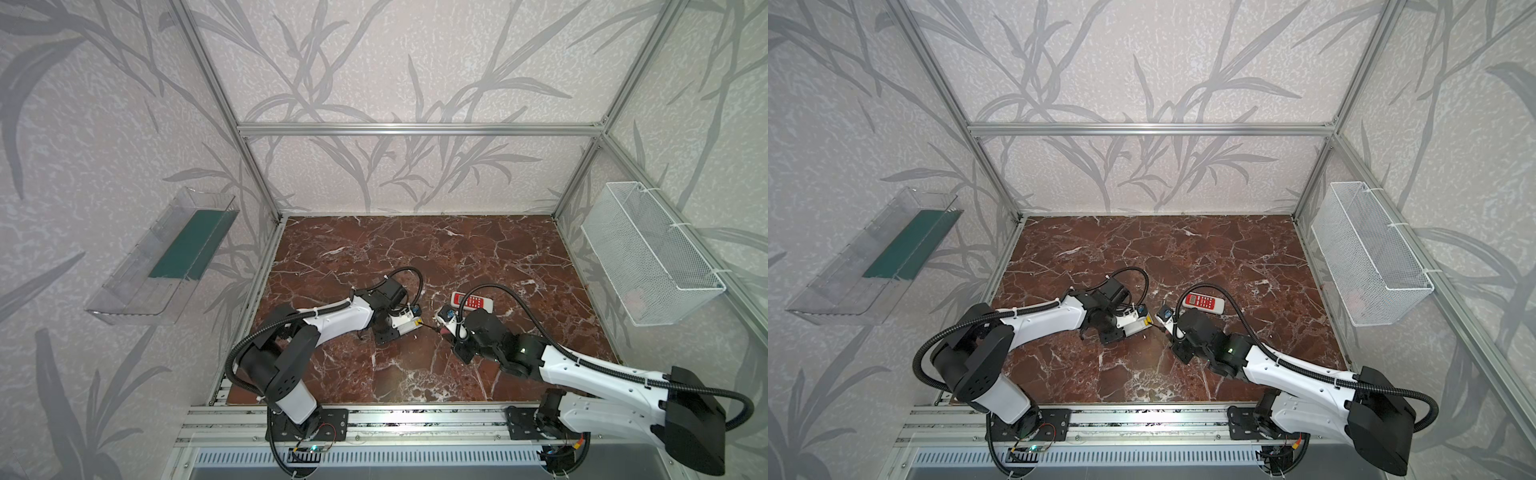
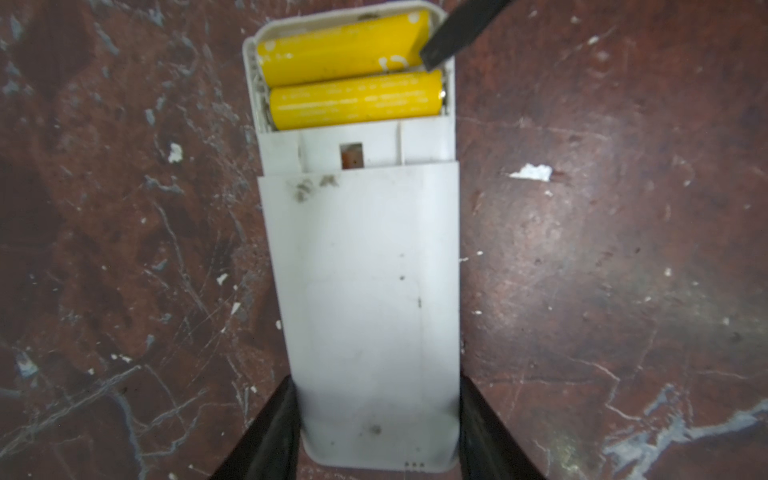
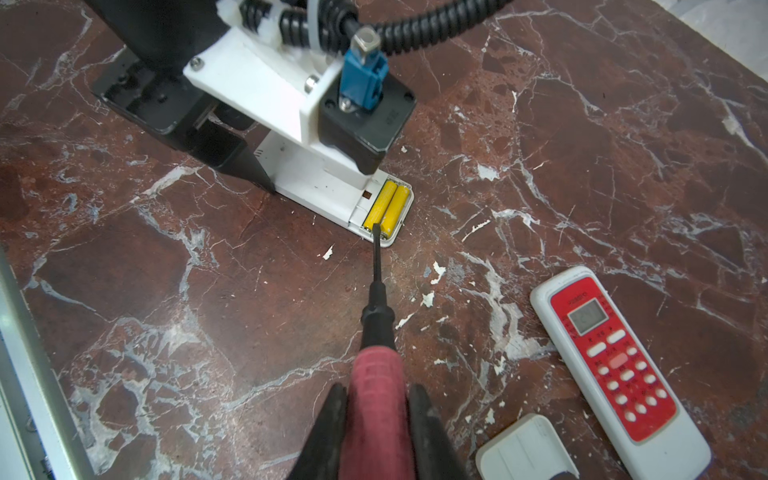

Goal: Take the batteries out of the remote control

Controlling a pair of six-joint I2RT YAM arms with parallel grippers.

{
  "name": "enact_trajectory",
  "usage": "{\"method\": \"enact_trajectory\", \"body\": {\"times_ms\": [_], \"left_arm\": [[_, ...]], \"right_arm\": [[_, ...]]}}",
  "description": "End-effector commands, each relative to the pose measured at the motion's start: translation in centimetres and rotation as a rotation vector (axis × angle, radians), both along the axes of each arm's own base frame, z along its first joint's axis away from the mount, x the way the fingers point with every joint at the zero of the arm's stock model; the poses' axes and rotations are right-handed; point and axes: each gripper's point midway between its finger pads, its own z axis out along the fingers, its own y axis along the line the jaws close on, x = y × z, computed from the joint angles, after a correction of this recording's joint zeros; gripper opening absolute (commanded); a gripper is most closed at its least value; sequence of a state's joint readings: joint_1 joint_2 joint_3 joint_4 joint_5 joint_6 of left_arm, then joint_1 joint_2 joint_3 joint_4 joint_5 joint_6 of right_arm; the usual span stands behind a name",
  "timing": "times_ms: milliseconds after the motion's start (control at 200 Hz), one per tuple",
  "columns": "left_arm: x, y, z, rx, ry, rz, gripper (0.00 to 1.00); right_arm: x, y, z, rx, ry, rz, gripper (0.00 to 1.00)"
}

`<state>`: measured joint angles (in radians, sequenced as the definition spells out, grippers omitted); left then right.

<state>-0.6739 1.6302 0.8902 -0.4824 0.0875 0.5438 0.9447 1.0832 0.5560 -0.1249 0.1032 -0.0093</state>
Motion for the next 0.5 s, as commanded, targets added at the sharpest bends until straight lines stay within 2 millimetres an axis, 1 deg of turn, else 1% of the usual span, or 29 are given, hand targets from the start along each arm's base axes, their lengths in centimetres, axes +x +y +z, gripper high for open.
{"method": "enact_trajectory", "body": {"times_ms": [0,310,495], "left_arm": [[-0.92,0.1,-0.58,0.006,0.026,-0.031,0.45],[-0.84,-0.02,-0.52,0.002,0.025,-0.031,0.45],[-0.79,-0.01,-0.51,0.004,0.024,-0.029,0.44]], "right_arm": [[0.1,0.11,0.52,0.025,-0.02,-0.016,0.0],[-0.4,-0.09,0.84,0.027,-0.007,-0.013,0.0],[-0.7,-0.18,0.35,0.018,0.015,-0.009,0.0]]}}
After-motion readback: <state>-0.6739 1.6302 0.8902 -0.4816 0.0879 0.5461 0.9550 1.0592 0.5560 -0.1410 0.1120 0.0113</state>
